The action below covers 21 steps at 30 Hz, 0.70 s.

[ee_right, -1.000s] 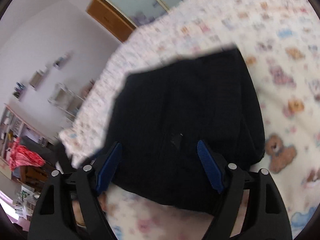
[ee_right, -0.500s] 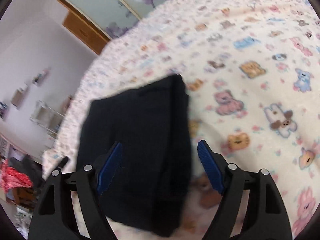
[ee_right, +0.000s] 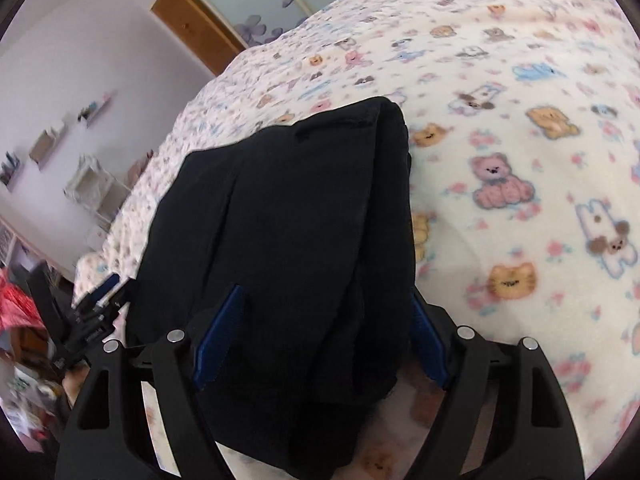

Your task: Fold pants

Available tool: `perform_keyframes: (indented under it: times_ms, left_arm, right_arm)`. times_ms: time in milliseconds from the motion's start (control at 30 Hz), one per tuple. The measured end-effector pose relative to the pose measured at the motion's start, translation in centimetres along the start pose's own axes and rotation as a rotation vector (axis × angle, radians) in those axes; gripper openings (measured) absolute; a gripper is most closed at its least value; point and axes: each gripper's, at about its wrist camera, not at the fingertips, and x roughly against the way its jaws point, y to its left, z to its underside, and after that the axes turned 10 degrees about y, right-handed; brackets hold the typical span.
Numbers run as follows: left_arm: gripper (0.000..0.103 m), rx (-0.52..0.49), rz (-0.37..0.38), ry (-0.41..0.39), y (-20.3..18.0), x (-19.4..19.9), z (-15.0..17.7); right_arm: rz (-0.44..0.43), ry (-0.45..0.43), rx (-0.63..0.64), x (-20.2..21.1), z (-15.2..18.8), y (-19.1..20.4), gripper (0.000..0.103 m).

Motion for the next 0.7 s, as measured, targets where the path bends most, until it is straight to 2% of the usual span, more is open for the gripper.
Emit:
perform_keyframes:
  times_ms: [100,300,400,433,467,500,567,600,667,700]
  left_arm:
    - [0.101,-0.004,-0.002,0.007,-0.2,-0.2,0.2]
    - [0.101,-0.005,-0.010,0.005,-0.3,-0.3,0.4]
    - [0.101,0.010,-0.004,0.001,-0.1,-0.2,0.5]
    - [0.101,0.018,-0.001,0.000,0.1,-0.2,0.5]
    - [0.101,0.036,0.009,-0.003,0.4,-0.2,0.5]
    - [0.101,0.052,0.019,-0.004,0.7,-0.2,0.5]
    - [0.101,0.093,0.042,-0.001,1.6,-0.2,0.7]
    - [0.101,0.108,0.054,0.002,1.9,-0.2,0.7]
    - [0.101,0.144,0.081,0.005,2.9,0.0,0.9]
    - [0.101,0.152,0.085,0.004,3.2,0.1,0.9]
  right_arm:
    - [-0.021,-0.017,-0.056,-0.1,-0.1,-0.9,0.079]
    - [0.008,-0.007,-0.031,-0.8,-0.4,-0.1,0.080]
    - [-0.036,0.000,0.015,-0.5,-0.6,1.7,0.079]
    - [-0.079,-0.003,0.035,-0.2,-0.6,2.1,0.079]
    - [-0.185,-0.006,0.041,0.3,-0.6,2.4,0.079]
    - [-0.202,-0.014,0.039,0.5,-0.7,2.4,0.077]
    - [-0.151,-0.002,0.004,0.5,-1.1,1.6,0.072]
    - [-0.099,0.015,-0.033,0.2,-1.3,0.7,0.070]
    - [-0.071,0.028,-0.078,-0.1,-1.2,-0.6,0.065]
    - [-0.085,0.029,-0.094,-0.2,-1.0,-1.1,0.065]
